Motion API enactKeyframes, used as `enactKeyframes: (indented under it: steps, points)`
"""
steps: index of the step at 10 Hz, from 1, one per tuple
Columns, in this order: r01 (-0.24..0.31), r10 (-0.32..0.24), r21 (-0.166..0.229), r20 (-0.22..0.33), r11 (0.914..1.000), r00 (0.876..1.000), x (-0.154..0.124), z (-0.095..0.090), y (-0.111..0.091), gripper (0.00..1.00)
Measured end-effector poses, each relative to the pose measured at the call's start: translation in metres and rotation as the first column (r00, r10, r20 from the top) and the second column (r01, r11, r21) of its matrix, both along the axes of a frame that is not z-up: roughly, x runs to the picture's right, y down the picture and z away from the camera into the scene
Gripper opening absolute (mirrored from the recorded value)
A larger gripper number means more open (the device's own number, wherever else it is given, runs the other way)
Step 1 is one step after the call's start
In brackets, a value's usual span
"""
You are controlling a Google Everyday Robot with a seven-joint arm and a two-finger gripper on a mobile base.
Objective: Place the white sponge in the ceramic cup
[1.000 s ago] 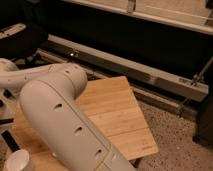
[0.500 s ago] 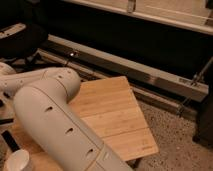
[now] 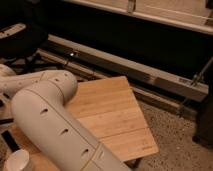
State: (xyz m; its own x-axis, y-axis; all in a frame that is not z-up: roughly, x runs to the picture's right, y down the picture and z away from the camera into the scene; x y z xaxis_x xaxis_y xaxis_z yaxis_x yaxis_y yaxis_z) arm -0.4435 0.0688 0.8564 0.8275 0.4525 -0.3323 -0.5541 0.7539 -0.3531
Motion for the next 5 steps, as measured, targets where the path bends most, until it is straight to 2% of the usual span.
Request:
enactKeyframes:
  steps: [2, 5]
  points:
    - [-0.011, 0.01, -0.019, -0.015, 0.9998, 1.0, 0.005, 0.007, -0.001, 0.65]
    - [0.004, -0.005, -0.041, -0.031, 0.9992, 0.999, 0.008, 0.015, 0.004, 0.65]
